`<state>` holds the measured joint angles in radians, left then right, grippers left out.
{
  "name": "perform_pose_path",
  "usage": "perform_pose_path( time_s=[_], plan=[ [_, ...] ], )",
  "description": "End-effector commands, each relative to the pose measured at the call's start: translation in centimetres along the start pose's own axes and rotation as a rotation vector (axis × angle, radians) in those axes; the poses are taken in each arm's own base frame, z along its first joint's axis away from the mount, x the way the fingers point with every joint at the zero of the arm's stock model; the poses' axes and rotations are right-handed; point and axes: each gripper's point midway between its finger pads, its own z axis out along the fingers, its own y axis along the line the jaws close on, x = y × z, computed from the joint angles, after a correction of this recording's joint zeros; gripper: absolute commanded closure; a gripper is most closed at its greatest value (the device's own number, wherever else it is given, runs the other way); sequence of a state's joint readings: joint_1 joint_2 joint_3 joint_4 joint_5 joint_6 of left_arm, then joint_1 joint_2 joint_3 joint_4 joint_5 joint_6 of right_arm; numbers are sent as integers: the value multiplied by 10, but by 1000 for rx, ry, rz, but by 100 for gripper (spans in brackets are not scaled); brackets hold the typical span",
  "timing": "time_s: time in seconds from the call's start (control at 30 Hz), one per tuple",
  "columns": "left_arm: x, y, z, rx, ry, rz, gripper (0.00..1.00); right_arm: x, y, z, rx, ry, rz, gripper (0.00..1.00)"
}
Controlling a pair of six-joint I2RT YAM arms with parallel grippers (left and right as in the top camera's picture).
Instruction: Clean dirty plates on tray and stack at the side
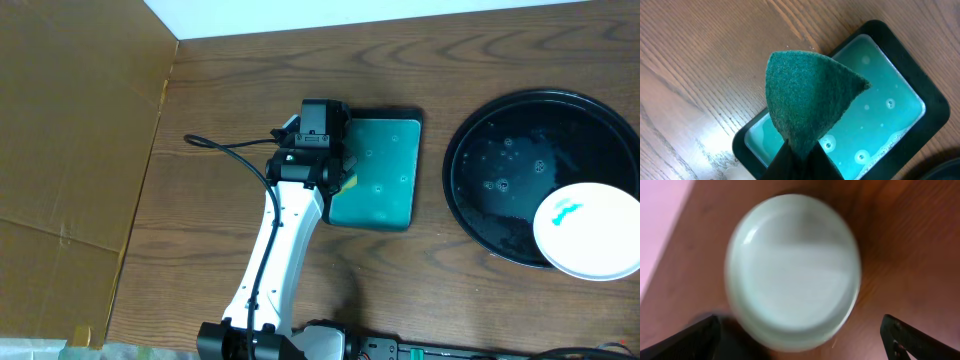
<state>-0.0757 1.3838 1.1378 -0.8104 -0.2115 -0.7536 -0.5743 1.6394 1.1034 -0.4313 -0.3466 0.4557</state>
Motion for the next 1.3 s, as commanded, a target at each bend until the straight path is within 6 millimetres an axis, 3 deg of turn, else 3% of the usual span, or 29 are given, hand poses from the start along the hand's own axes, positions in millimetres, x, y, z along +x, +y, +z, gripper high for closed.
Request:
perform_pose_path(
  time_s=[0.0,0.17,0.33,0.4,0.47,0.5,0.57,0.77,0.93,1.27],
  plan=[
    [1,4,1,-10,0,16,93,13,34,-55,-21,-28,-62,1],
    [1,4,1,-11,0,16,93,86,25,-96,136,145,-69,1],
    [1,4,1,-10,0,16,93,140,6,-114,318,279,16,1],
    [1,4,1,-10,0,16,92,157,10,-116,307,347,25,1],
    [1,4,1,-10,0,16,93,165,10,-117,315,378,14,2],
    [1,4,1,-11,1,16,93,169,9,-117,317,387,6,9],
    [1,4,1,-11,1,17,93,175,9,-115,320,403,-12,12],
    [1,3,1,-10,0,16,93,197,14,-97,295,429,-96,1],
    [1,4,1,-10,0,16,93,219,17,-76,259,432,-156,1],
    [-1,2,1,-2,-7,13,93,267,-8,-58,315,491,-103,1]
  ],
)
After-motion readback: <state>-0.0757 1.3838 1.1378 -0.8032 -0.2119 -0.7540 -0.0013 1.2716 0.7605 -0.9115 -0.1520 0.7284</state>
